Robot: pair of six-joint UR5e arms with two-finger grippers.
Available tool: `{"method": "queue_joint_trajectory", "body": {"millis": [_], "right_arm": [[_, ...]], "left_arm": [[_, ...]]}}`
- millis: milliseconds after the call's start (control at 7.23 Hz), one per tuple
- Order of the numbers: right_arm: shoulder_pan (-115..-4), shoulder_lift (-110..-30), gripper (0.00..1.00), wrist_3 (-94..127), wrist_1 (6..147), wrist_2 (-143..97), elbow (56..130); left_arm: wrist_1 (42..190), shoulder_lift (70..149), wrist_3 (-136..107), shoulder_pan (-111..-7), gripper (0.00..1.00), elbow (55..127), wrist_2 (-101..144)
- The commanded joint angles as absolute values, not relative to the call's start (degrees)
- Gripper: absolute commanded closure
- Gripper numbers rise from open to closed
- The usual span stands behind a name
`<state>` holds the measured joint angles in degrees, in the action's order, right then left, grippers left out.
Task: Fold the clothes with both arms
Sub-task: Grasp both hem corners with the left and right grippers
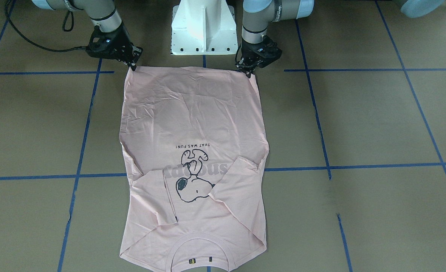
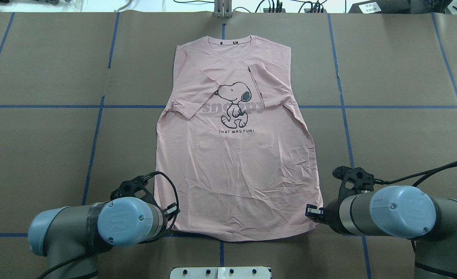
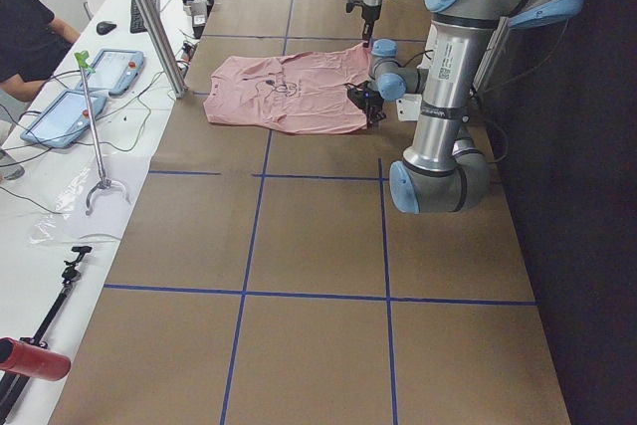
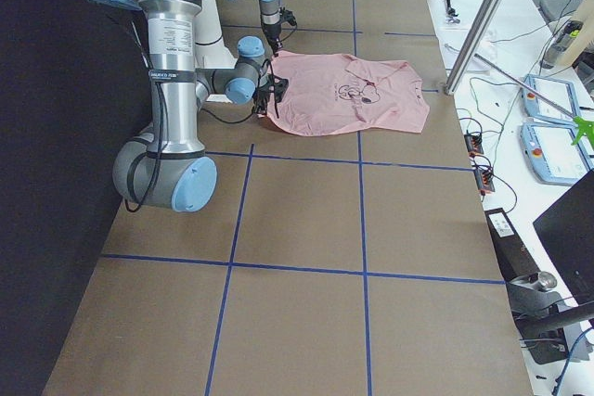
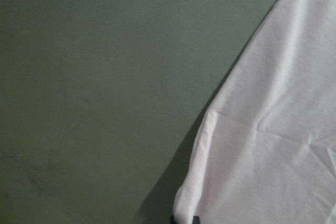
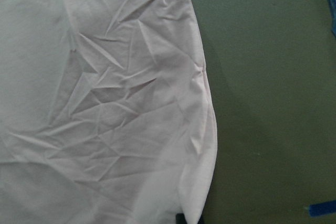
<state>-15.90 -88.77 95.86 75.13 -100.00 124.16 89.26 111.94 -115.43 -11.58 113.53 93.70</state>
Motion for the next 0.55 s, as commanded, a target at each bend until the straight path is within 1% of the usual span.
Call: {"method": "queue_joint_trajectory", "body": {"millis": [0,138,276,415], "right_arm": [[-18.0,-89.9,1.00,95.7,75.1,-105.9,125.7],[-18.2,-91.7,1.00,95.5,75.1,-109.0,126.9],[-18.2,-92.7,1.00,95.4,75.1,-112.6,128.8],[-17.9,-94.3,1.00,95.4,75.1,-116.6,131.6]], "left_arm": [[84.5,111.5,-114.8,-10.9,1.00,118.8,94.0],[82.9,111.9,-114.9,-10.0,1.00,120.7,94.0],[80.1,111.7,-114.9,-6.2,1.00,123.5,94.0],[75.6,111.9,-114.8,-5.8,1.00,128.4,94.3]]}}
